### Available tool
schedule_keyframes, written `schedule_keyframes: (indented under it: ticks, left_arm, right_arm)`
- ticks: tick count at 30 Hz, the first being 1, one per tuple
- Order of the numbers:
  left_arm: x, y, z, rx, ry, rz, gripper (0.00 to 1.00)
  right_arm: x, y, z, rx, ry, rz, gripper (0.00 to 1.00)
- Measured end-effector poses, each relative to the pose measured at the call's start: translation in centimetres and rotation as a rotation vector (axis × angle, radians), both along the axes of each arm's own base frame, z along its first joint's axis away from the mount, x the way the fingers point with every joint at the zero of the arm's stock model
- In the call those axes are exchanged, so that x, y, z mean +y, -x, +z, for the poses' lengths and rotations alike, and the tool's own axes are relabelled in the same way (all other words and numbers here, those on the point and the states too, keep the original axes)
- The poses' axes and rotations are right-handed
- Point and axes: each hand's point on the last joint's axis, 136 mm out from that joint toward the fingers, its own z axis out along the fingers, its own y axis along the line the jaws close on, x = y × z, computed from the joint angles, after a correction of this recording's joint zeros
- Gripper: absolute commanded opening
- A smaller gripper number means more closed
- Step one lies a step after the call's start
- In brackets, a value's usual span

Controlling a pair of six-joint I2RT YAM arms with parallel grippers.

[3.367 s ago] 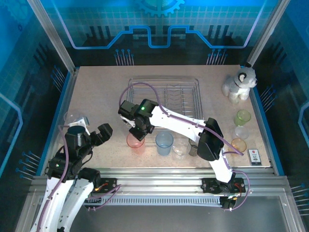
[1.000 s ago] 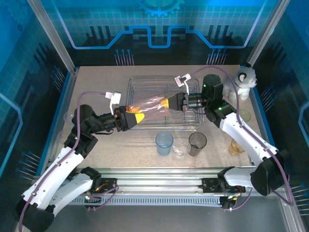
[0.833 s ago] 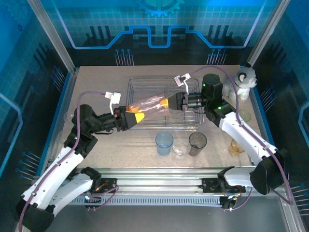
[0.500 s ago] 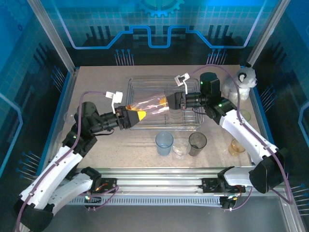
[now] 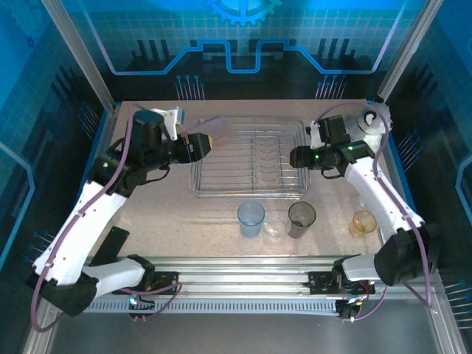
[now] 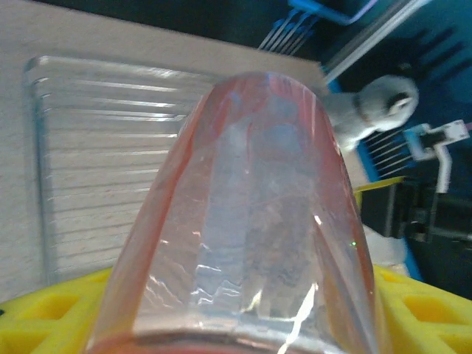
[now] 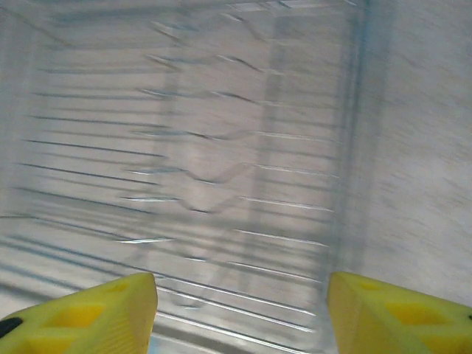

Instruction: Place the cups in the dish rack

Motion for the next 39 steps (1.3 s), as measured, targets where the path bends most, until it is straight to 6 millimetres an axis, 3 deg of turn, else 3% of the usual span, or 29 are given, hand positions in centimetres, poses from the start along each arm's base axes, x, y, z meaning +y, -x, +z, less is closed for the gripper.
schedule_keyframes:
  ticks: [7, 13, 18, 26, 30, 39]
  left_arm:
    - [0.9, -1.9, -4.5, 0.175, -0.193, 0.042, 0.01]
    - [0.6, -4.1, -6.4, 0.247, -0.287, 0.041, 0.00]
    - [0.5, -6.1, -7.4, 0.278, -0.361, 0.046, 0.00]
    - [0.7, -7.9, -9.5, 0.330, -0.463, 0.041, 0.00]
    - [0.6, -8.7, -10.1, 0.345, -0.486, 0.043, 0.00]
    - [0.5, -9.6, -11.3, 0.384, -0.524, 0.044, 0.00]
  right_arm:
    - [-3.1, 0.2, -4.4, 0.128, 0.160, -0.044, 0.58]
    - [-3.6, -0.1, -6.1, 0.174, 0.180, -0.042, 0.52]
    - [-3.5, 0.1, -7.9, 0.217, 0.188, -0.021, 0.40]
    - [-3.0, 0.1, -9.2, 0.246, 0.176, 0.006, 0.13]
    - [-2.7, 0.1, -9.3, 0.251, 0.161, 0.010, 0.06]
    - [-2.7, 0.0, -9.4, 0.228, 0.159, 0.004, 0.02]
